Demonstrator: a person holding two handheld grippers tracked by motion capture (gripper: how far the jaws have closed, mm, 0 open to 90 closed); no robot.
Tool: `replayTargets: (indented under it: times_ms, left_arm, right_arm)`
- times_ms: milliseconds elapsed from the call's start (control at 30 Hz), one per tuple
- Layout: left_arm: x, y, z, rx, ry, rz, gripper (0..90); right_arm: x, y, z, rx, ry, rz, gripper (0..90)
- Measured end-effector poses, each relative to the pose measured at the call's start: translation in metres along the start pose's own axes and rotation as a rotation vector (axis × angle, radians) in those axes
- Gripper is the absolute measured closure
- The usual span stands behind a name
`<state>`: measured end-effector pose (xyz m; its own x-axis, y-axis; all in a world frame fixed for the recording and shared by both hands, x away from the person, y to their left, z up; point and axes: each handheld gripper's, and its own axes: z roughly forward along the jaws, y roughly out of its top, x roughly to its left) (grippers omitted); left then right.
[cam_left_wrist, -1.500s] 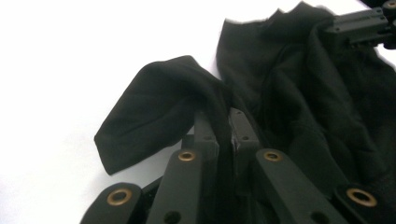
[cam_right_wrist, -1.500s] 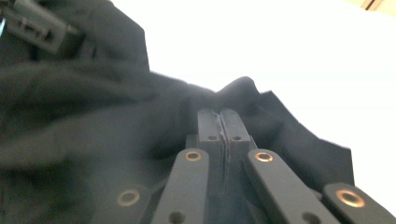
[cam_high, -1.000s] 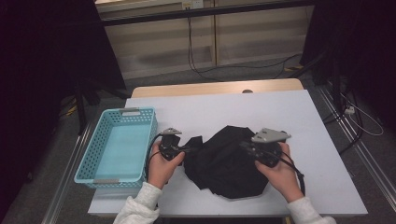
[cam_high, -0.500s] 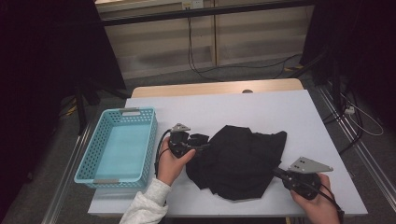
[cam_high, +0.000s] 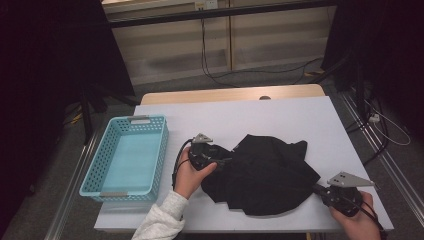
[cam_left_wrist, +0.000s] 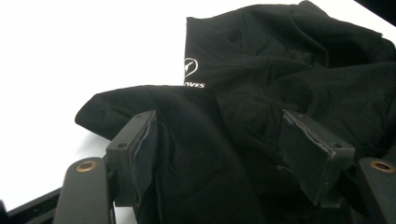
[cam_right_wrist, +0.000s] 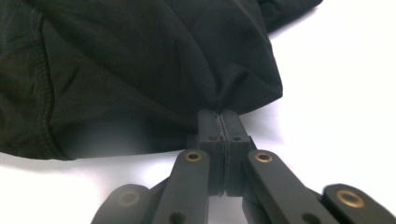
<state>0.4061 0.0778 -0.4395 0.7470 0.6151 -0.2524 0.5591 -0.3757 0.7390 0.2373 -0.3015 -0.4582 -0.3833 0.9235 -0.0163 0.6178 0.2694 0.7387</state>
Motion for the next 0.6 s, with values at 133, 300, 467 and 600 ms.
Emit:
replayTargets:
  times_ms: [133, 300, 467, 600]
  left_arm:
    - [0.003, -0.001, -0.001, -0.008, 0.015, -0.003, 28.0]
    - [0.008, -0.001, -0.006, -0.013, 0.023, -0.013, 27.0]
    - [0.008, -0.002, -0.009, -0.014, 0.033, -0.007, 24.6]
    - [0.009, -0.003, -0.014, -0.012, 0.041, 0.002, 22.4]
  right_arm:
    - [0.000, 0.011, -0.005, -0.034, -0.027, -0.008, 75.2]
    - [0.007, 0.034, -0.012, -0.099, -0.033, -0.029, 62.1]
    - [0.027, 0.062, 0.020, -0.098, 0.016, -0.038, 48.6]
    - [0.046, 0.083, 0.050, -0.077, 0.067, -0.062, 43.4]
